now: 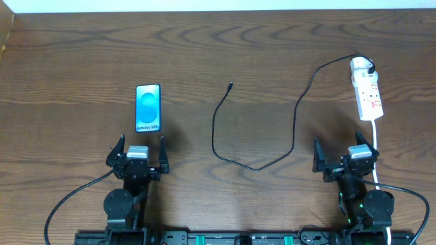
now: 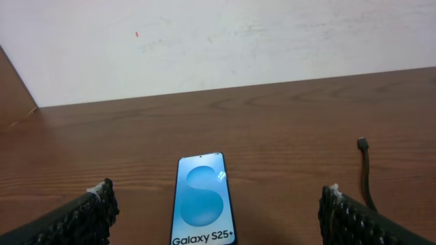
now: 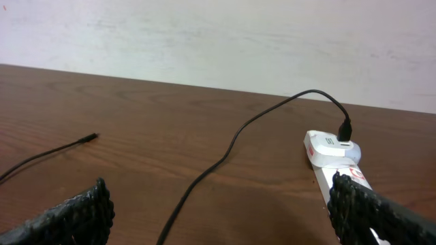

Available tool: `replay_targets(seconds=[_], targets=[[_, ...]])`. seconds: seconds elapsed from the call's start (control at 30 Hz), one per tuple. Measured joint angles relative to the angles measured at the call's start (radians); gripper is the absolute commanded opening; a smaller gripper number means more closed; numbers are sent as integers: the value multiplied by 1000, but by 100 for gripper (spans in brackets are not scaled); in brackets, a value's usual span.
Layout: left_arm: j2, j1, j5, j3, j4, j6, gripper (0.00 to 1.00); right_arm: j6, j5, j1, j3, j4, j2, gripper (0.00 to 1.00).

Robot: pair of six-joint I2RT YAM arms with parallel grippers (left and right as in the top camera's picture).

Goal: Plug charger to phone and switch on socket

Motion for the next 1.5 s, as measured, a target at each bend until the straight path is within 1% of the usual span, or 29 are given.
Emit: replay_targets(seconds=[1.5], targets=[[0,0,0,0,0,0,95,0,0,0,0,0,0,99]])
